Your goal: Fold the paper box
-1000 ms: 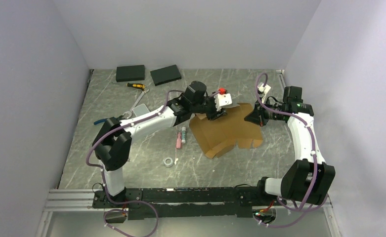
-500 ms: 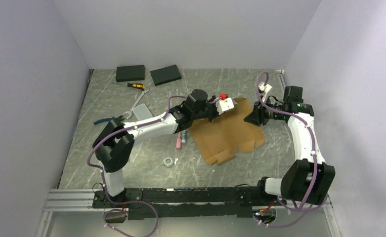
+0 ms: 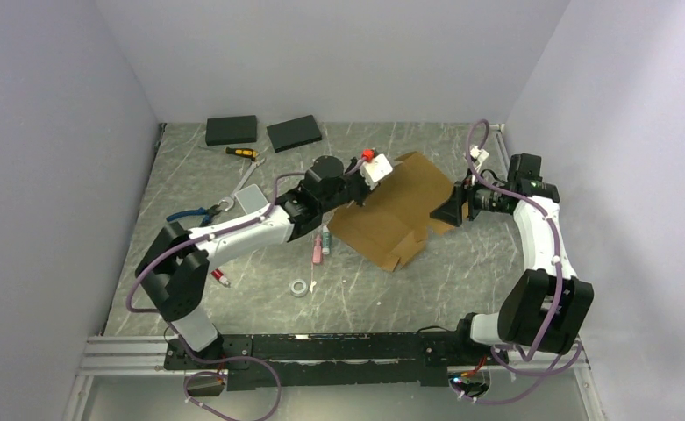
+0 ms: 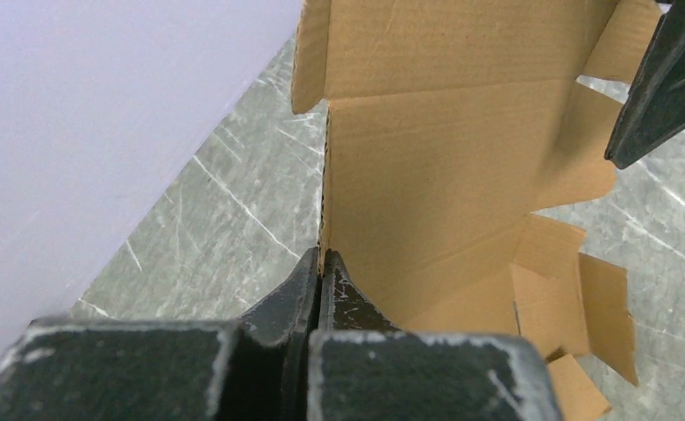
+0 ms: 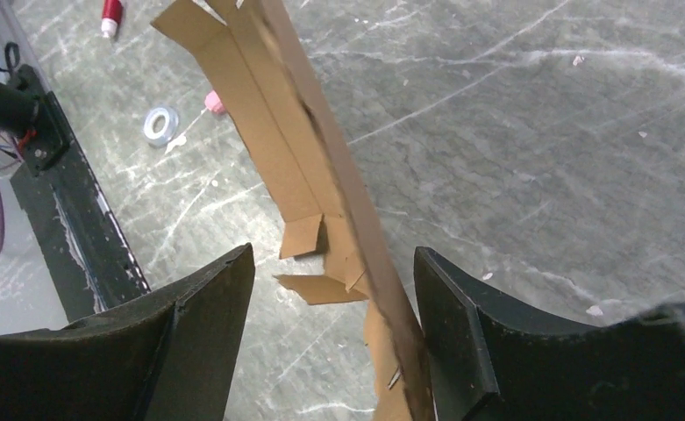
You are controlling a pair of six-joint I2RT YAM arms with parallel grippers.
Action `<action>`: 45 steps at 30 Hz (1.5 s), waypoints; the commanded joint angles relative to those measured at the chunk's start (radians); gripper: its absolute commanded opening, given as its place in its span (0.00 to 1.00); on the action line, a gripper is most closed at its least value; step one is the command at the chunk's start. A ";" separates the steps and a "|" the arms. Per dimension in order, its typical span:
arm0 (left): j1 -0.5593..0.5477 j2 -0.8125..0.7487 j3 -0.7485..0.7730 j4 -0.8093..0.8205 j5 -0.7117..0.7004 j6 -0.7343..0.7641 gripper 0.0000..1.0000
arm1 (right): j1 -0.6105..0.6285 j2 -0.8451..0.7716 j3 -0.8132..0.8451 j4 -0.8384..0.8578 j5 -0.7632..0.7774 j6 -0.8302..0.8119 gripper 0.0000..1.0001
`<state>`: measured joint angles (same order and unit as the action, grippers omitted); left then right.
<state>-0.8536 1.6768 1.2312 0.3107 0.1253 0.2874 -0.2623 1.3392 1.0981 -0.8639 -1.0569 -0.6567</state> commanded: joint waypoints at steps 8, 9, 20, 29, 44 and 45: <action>0.034 -0.088 -0.061 0.120 0.050 -0.129 0.00 | -0.026 -0.055 -0.065 0.134 -0.131 0.053 0.67; 0.037 -0.087 -0.059 0.120 0.053 -0.133 0.00 | -0.026 -0.065 -0.071 0.147 -0.134 0.056 0.66; 0.048 -0.073 -0.048 0.117 0.088 -0.154 0.00 | -0.026 -0.092 -0.083 0.157 -0.161 0.029 0.30; 0.064 -0.081 -0.031 0.090 0.067 -0.209 0.11 | -0.031 -0.148 -0.097 0.197 -0.094 0.058 0.00; 0.243 -0.422 -0.506 0.038 -0.011 -0.876 0.96 | -0.056 -0.258 -0.124 0.294 0.041 0.132 0.00; 0.243 -0.414 -0.546 0.092 -0.003 -0.911 0.96 | -0.057 -0.254 -0.125 0.294 0.036 0.136 0.00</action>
<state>-0.6125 1.2610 0.8322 0.2825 0.0883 -0.3737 -0.3138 1.0721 0.9524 -0.5934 -1.0103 -0.5327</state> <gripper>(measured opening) 0.953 0.018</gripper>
